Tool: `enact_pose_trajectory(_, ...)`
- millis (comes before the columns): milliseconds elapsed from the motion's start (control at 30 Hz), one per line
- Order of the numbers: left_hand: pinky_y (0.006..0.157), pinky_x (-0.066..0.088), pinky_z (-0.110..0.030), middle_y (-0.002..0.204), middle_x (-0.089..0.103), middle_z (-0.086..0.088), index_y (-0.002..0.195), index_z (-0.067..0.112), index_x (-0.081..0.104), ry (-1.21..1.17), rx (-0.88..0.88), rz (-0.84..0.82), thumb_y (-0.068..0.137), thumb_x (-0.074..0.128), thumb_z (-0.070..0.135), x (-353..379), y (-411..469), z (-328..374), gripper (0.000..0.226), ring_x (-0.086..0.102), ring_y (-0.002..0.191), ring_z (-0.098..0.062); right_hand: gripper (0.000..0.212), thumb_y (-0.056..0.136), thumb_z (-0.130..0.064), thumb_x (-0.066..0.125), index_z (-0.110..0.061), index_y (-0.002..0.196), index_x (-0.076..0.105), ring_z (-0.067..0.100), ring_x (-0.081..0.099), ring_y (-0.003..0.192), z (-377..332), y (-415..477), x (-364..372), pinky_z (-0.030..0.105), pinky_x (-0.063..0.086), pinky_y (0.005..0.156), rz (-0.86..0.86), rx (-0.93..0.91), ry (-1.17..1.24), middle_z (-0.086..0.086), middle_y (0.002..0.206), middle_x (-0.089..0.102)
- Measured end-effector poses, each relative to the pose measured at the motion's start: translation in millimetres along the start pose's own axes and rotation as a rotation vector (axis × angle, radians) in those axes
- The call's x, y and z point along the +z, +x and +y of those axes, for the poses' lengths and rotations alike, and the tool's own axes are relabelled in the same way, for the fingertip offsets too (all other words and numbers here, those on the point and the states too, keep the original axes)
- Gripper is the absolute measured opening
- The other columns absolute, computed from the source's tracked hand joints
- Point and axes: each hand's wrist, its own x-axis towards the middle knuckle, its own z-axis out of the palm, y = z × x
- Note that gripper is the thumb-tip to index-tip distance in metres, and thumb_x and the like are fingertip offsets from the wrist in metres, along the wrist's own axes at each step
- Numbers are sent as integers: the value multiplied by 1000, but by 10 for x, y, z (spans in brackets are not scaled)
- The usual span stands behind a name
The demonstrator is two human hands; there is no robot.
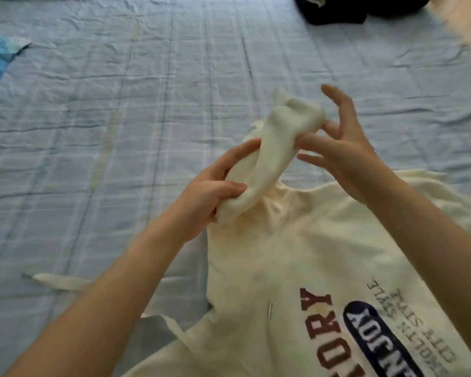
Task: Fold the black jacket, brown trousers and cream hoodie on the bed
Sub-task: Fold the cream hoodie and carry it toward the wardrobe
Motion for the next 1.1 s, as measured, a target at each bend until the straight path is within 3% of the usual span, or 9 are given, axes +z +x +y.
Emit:
enact_pose_trajectory(67,90,48,-16,135,58,17,128,46,59,94,-1,-17,77,52,-3,335,-178,-51,71,56,120,-3,78,79,-6,75,-46,138,44,20,65,110,-83,-361,-283,36,58,88,-73,-44,24,5,127,63)
enact_pose_trajectory(200,109,39,-23,139,52,21,137,38,52,533,140,-102,88,49,-3,1030,-594,-416,65,45,131,2,56,76,-5,81,-30,123,62,24,71,100,72,-1193,-697,33,59,79,-14,-40,-134,5,111,72)
enact_pose_trajectory(367,89,49,-35,151,40,17,137,42,47,1095,265,-313,96,49,14,1780,-1189,-1212,50,51,106,-13,70,71,10,78,-38,120,63,21,71,86,621,-2304,-1100,33,62,72,68,140,-324,6,90,72)
enact_pose_trajectory(533,98,48,-39,141,56,3,80,23,72,1163,268,-362,75,67,0,2042,-1632,-1570,24,56,119,-30,57,67,28,69,-28,73,71,18,67,84,1050,-2945,-1209,22,53,74,39,182,-446,-3,87,66)
enact_pose_trajectory(633,104,44,-45,136,60,4,78,20,67,1160,227,-344,72,48,-4,2045,-1746,-1597,32,53,126,-30,55,64,31,65,-24,65,70,14,68,98,1064,-3184,-1279,17,48,88,20,119,-473,-7,92,67)
enact_pose_trajectory(767,107,40,-49,123,68,-2,82,13,71,1163,188,-372,70,57,-12,2134,-1820,-1518,31,53,128,-33,56,61,34,42,-8,74,77,21,67,109,989,-3448,-1345,12,43,91,-87,194,-684,-7,101,71)
enact_pose_trajectory(867,93,51,-47,119,68,-10,97,9,71,1197,323,-94,74,64,-9,2254,-1762,-1499,30,62,111,-33,49,77,16,46,-13,102,76,14,61,116,893,-3419,-1150,6,35,97,203,144,-650,-4,117,68)
enact_pose_trajectory(967,113,31,-53,149,46,-7,138,13,54,1429,236,2,96,41,22,2427,-1528,-1546,45,40,139,-31,48,92,-16,46,-13,139,55,17,38,141,1035,-3269,-715,28,25,118,210,89,-801,4,148,48)
enact_pose_trajectory(1100,118,15,-56,160,25,-6,152,22,34,1569,34,-74,97,21,44,2505,-1444,-1928,60,19,149,-30,62,101,-43,37,-22,157,22,15,4,153,1577,-3448,-494,44,6,122,77,269,-1174,-3,165,16)
